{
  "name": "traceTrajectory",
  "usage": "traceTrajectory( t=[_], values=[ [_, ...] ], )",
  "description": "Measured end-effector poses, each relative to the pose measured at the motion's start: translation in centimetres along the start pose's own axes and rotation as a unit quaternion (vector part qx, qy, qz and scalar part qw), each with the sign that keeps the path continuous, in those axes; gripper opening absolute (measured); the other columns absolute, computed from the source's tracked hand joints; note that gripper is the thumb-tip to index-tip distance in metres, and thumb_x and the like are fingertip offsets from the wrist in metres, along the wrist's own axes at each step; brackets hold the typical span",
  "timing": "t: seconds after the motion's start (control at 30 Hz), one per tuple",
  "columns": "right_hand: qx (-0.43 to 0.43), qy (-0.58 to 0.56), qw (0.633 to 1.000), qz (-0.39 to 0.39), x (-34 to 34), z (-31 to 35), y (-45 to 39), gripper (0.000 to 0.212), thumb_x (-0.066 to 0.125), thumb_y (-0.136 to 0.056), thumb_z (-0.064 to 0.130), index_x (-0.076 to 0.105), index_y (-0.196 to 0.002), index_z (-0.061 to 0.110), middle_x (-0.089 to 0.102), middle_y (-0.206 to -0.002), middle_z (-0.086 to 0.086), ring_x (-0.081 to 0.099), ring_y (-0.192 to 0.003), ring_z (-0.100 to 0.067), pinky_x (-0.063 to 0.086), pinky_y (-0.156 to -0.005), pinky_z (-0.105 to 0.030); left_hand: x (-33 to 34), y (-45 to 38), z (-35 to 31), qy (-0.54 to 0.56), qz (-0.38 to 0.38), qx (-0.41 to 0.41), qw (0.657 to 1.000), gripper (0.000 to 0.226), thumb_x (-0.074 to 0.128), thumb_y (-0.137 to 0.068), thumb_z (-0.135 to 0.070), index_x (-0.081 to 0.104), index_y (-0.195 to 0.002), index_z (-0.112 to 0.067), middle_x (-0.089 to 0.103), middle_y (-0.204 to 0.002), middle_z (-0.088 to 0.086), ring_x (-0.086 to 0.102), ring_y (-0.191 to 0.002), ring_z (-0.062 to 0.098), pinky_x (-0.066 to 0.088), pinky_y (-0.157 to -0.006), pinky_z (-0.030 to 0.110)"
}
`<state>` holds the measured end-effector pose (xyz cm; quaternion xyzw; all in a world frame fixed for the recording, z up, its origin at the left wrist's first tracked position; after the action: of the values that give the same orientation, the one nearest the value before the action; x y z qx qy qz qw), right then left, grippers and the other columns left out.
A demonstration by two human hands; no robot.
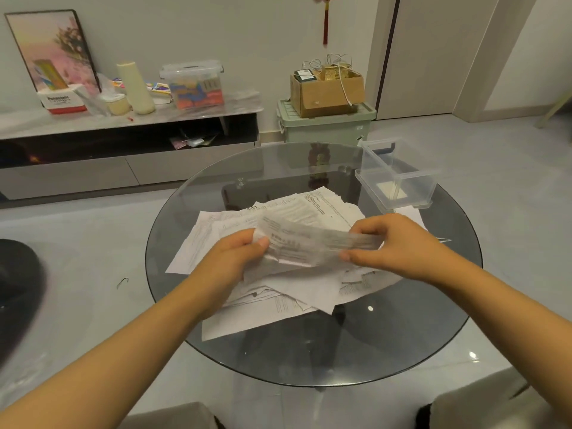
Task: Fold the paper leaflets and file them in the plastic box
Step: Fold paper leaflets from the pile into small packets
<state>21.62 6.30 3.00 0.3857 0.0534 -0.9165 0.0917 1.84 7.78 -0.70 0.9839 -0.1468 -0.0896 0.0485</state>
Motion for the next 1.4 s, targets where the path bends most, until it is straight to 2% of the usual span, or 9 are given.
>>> traceTrajectory(
  t=[0.33,0.43,0.53,0.73,0.87,1.0,1.07,1.23,1.4],
  values=[
    [0.080,-0.176,0.981,0.004,2.1,-2.0,-1.5,0.036,0.073,-0.079,0.021,0.060,-0.110,0.032,0.068,-0.107,0.019,0.065,-0.095,-0.002,0.051,-0.090,-0.027,0.1,0.1,2.8,0.243,-0.035,-0.119,0.962,0.029,0.035,-0.102,-0.021,0.059,-0.117,-0.020,0.069,-0.113,0.002,0.064,-0.106,0.024,0.052,-0.086,0.045],
    [0.112,-0.089,0.989,-0.020,2.7,-3.0,-1.8,0.035,0.071,-0.081,0.023,0.051,-0.109,0.031,0.067,-0.103,0.014,0.064,-0.085,-0.003,0.049,-0.072,-0.019,-2.3,-0.3,3.4,0.095,-0.134,-0.098,0.982,0.021,0.045,-0.099,-0.019,0.053,-0.118,-0.017,0.066,-0.118,0.004,0.064,-0.104,0.024,0.053,-0.088,0.046],
    [0.140,-0.027,0.989,-0.039,3.4,-3.7,-2.0,0.050,0.069,-0.082,0.029,0.040,-0.122,0.027,0.063,-0.100,0.009,0.060,-0.087,-0.011,0.043,-0.065,-0.021,-2.7,-0.3,1.0,-0.113,-0.160,0.000,0.981,0.054,0.056,-0.092,-0.011,0.030,-0.136,-0.026,0.052,-0.125,-0.006,0.054,-0.111,0.015,0.051,-0.085,0.026],
    [0.096,0.024,0.993,-0.057,3.8,-2.7,-2.1,0.080,0.070,-0.082,0.022,0.017,-0.142,0.030,0.048,-0.106,0.009,0.049,-0.094,-0.011,0.042,-0.081,-0.024,-0.7,-0.3,0.1,-0.321,-0.117,0.062,0.938,0.105,0.067,-0.083,-0.008,-0.012,-0.146,-0.037,0.001,-0.151,-0.005,0.018,-0.133,0.007,0.028,-0.106,0.024],
    [0.102,0.074,0.990,-0.061,3.6,-2.9,-2.1,0.083,0.071,-0.082,0.022,0.017,-0.143,0.037,0.041,-0.129,-0.002,0.052,-0.110,-0.020,0.044,-0.092,-0.031,-1.5,-0.9,0.6,-0.437,-0.130,0.044,0.889,0.092,0.068,-0.084,-0.025,0.004,-0.148,-0.039,-0.016,-0.154,-0.007,-0.007,-0.144,0.018,0.006,-0.116,0.041],
    [0.009,0.189,0.979,-0.074,3.5,-1.0,-2.3,0.054,0.065,-0.085,0.031,0.042,-0.134,0.038,0.031,-0.140,0.007,0.029,-0.129,-0.016,0.025,-0.107,-0.032,0.8,-0.6,-0.5,-0.529,-0.055,0.135,0.836,0.053,0.058,-0.089,-0.042,0.041,-0.139,-0.034,0.013,-0.156,-0.009,0.006,-0.143,0.010,-0.006,-0.114,0.035],
    [-0.053,0.209,0.976,-0.022,4.9,0.2,-2.2,0.046,0.058,-0.087,0.045,0.048,-0.131,0.040,0.032,-0.144,0.014,0.020,-0.133,-0.012,0.013,-0.109,-0.032,1.9,-0.4,0.0,-0.528,-0.013,0.135,0.838,0.058,0.053,-0.086,-0.055,0.043,-0.139,-0.032,0.023,-0.152,-0.012,0.013,-0.141,0.005,-0.006,-0.115,0.035],
    [-0.074,0.239,0.966,0.063,7.2,0.0,-2.0,0.062,0.055,-0.083,0.059,0.038,-0.139,0.038,0.026,-0.152,0.015,0.014,-0.140,-0.011,0.002,-0.111,-0.032,2.7,-0.6,0.9,-0.556,0.033,0.127,0.821,0.071,0.051,-0.084,-0.062,0.035,-0.144,-0.028,0.022,-0.153,-0.010,0.014,-0.140,0.009,0.002,-0.114,0.033],
    [-0.074,0.193,0.978,0.022,5.1,0.5,-2.3,0.035,0.054,-0.087,0.050,0.062,-0.117,0.033,0.061,-0.121,0.012,0.049,-0.115,-0.010,0.024,-0.107,-0.026,1.7,-0.8,-0.4,-0.461,0.014,0.125,0.879,0.038,0.051,-0.091,-0.045,0.065,-0.117,-0.022,0.058,-0.125,-0.006,0.049,-0.117,0.011,0.039,-0.102,0.032]
  ],
)
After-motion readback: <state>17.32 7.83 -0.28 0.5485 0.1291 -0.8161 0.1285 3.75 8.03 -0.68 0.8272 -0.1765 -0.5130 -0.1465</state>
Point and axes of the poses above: each hand's wrist, its own y-axis away from the middle knuckle, its own x-axis out of the palm, z = x × y, the point moved 10 cm from there along -y, towards the middle knuckle
